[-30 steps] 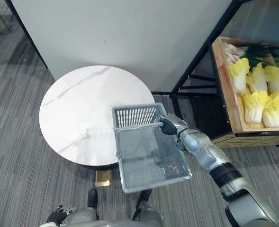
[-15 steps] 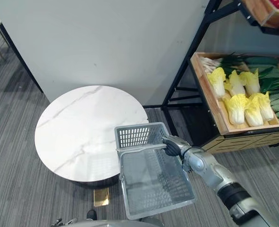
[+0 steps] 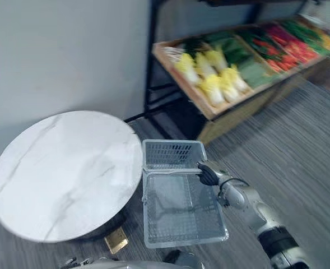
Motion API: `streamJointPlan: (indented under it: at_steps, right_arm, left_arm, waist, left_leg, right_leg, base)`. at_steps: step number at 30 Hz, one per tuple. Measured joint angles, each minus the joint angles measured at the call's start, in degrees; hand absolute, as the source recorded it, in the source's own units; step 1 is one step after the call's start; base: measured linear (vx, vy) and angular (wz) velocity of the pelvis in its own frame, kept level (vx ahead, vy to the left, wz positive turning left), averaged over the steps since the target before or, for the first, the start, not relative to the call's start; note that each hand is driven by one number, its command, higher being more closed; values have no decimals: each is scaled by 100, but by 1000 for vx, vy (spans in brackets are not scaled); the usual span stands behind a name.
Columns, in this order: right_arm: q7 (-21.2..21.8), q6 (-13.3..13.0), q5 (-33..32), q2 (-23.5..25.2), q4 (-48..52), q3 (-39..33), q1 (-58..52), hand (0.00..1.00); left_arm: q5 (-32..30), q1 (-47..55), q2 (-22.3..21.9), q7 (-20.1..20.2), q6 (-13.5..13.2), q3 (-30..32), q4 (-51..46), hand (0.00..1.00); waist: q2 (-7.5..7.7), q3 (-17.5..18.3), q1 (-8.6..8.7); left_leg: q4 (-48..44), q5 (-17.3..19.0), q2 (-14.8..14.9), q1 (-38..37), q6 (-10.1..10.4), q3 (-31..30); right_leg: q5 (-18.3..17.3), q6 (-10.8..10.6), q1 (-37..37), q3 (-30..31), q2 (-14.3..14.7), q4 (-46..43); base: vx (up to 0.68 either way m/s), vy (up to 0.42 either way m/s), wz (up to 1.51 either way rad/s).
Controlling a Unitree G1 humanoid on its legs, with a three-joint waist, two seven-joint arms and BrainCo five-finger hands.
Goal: Pick vegetable in the basket
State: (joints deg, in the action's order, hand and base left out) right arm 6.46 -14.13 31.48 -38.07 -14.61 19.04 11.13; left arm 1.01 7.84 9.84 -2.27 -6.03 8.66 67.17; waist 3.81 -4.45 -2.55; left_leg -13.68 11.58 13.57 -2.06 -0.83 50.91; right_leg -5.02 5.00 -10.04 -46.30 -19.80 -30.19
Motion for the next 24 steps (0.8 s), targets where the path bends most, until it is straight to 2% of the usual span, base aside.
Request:
streamJointPlan:
  at_steps: [1,2,3,4,5,6,7,9,10,11,12,13,14,16,17,19,21,24]
  right_arm:
    - [0,0,-3,7,-4,11,67,100]
    - [0,6,-4,13,0,11,107,100]
    - [-1,12,-4,21,28,11,109,100]
    - [-3,12,-3,26,117,12,114,100]
    - [-8,12,-3,8,157,13,115,100]
    - [-9,21,-3,4,159,11,115,100]
    - [-8,49,2,-8,155,24,80,100]
    - [-8,141,2,-44,158,18,-12,100]
    - [-8,175,3,-42,157,19,-107,100]
    - [-7,176,4,-42,157,21,-124,100]
    - [-7,178,5,-39,157,51,-142,100]
    - [-9,176,5,-38,157,66,-138,100]
    - [-10,176,4,-38,157,90,-128,100]
    - [-14,133,-7,-37,131,258,-88,100]
    - [-13,118,-13,-37,97,307,-72,100]
    - [-4,94,-42,-51,3,455,41,100]
    - [-1,95,-44,-199,-19,509,74,100]
    - [12,105,-42,-294,-280,613,212,100]
  left_arm:
    - [12,-16,-7,1,-6,6,-1,0]
    - [19,-55,-13,2,3,66,21,0]
    - [23,-63,-37,4,3,85,26,0]
    - [24,-75,-84,12,-2,104,28,0]
    - [-17,-78,-117,27,-1,132,43,0]
    - [-1,-90,-77,21,3,153,60,0]
    - [-1,-77,-76,-5,40,240,69,0]
    - [-4,-111,-141,-14,30,245,56,0]
    - [-7,-186,-182,4,-6,265,46,0]
    - [-7,-198,-175,0,-5,268,50,0]
    - [-3,-196,-181,-2,-7,306,50,0]
    - [-1,-183,-184,-11,-17,355,43,0]
    - [-3,-167,-192,-19,-28,365,40,0]
    - [43,-2,-316,-91,-89,412,-9,0]
    - [46,39,-341,-111,-102,410,-17,0]
    - [41,92,-426,-123,-94,396,-97,0]
    - [38,111,-495,-108,-100,390,-132,0]
    - [38,143,-535,-85,-105,388,-173,0]
  waist:
    - [-5,-14,-9]
    - [-46,2,-44]
    - [-55,10,-76]
    - [-72,33,-128]
    - [-50,32,-87]
    - [-37,22,-80]
    - [-124,4,7]
    - [-253,12,115]
    - [-272,6,102]
    - [-274,3,96]
    - [-275,-15,89]
    - [-258,-34,75]
    - [-194,-74,69]
    - [-230,-90,12]
    - [-239,-91,-18]
    - [-367,-181,-22]
    - [-484,-242,-24]
    - [-613,-258,-29]
  left_leg:
    - [-148,88,86,-79,110,273]
    - [-243,163,180,-206,245,645]
    - [-206,135,217,-254,286,823]
    - [-66,41,257,-318,399,1254]
    - [-70,43,260,-323,386,1404]
    - [-82,24,269,-395,418,1676]
    - [-177,-44,385,-461,504,1902]
    - [-504,-101,662,-413,499,1891]
    - [-1153,-158,1058,-399,453,1825]
    - [-1315,-195,1135,-389,451,1770]
    - [-1937,-407,1445,-260,438,1427]
    - [-2411,-476,1562,-24,478,759]
    - [-2541,-444,1518,114,524,377]
    - [-2476,-252,942,615,687,-1383]
    - [-2315,-221,777,674,716,-1713]
    - [-1242,-153,296,689,812,-2791]
    - [-388,-142,68,695,831,-3341]
    - [447,-218,-108,794,788,-3745]
  right_leg:
    - [-6,-36,-45,-28,38,45]
    - [1,-62,-58,98,368,433]
    - [38,-115,-49,244,581,761]
    - [50,-229,53,405,970,1577]
    - [-162,-116,41,371,957,1571]
    - [-300,-146,-18,217,862,1456]
    - [-171,-150,-14,289,1085,1695]
    - [-54,-105,130,309,1380,2102]
    - [-9,-52,230,431,1588,2310]
    - [-9,-48,249,464,1620,2340]
    - [6,-17,346,627,1713,2451]
    - [32,17,402,864,1736,2550]
    - [56,14,417,987,1736,2581]
    - [172,-31,475,1512,1762,2752]
    - [178,-59,481,1624,1786,2804]
    - [329,-212,487,2142,1981,2979]
    - [416,-293,366,2494,2099,3008]
    - [541,-463,138,2933,2152,3010]
  base:
    - [-39,-185,-181]
    - [-40,-177,-157]
    - [-100,-240,-175]
    - [-81,-180,-129]
    - [-62,-170,-136]
    - [16,-174,-123]
    - [23,-176,-106]
    - [-11,-192,-49]
    - [-41,-140,-32]
    - [-46,-106,-46]
    - [-35,-130,-54]
    - [-24,-109,-69]
    - [12,-88,-92]
    - [24,-8,-118]
    - [15,35,-133]
    - [28,64,-125]
    - [21,117,-96]
    - [27,206,-89]
